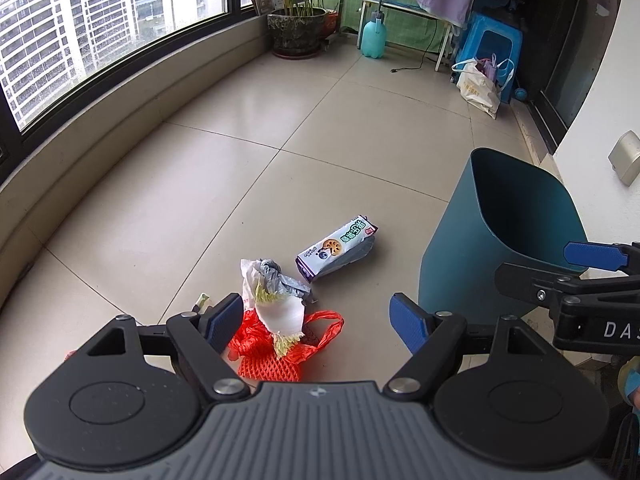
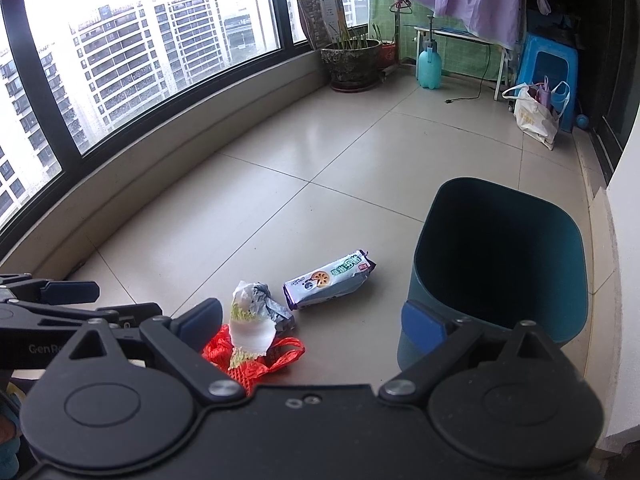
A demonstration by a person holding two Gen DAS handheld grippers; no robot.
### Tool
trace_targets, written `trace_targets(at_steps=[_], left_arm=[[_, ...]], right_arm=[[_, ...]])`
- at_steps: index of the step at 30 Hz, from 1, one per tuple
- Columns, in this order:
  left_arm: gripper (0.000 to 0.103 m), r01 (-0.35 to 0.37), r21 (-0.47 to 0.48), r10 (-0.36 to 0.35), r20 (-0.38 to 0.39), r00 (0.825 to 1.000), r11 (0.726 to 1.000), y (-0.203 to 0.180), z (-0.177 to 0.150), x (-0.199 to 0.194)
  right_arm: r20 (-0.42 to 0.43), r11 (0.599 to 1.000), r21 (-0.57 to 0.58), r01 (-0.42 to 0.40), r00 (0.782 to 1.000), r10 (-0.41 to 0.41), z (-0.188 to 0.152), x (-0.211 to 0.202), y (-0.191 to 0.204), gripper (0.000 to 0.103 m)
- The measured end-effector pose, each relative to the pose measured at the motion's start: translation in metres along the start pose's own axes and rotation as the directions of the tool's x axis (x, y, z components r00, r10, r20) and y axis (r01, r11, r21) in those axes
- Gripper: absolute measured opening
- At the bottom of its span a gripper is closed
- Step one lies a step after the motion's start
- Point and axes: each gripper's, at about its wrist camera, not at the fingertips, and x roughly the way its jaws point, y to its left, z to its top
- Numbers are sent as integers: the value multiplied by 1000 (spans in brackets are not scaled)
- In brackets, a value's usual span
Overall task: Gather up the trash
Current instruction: 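Hold the teal bin with the right gripper while the left gripper approaches the trash, then lower the left gripper onto the white bag with vegetable scraps and close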
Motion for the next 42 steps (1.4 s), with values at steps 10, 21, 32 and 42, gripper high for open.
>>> trace_targets(at_steps=[10,21,32,42], left_arm=[[80,27,-28,-28,-35,999,999,5,5,7],[80,-63,-2,63,-63,996,998,13,33,41],[80,-142,-58,121,-277,953,988,38,31,160],[80,-154,9,143,-436,889,988,40,8,277]], right_arm=[[-12,999,-19,47,999,-48,10,-4,-18,95],[36,973,82,214,975,-218,44,-13,-113,96],[-91,877,234,420,907,-410,27,25,-232,94],[-229,861,302,410,908,-352,12,62,-269,89]])
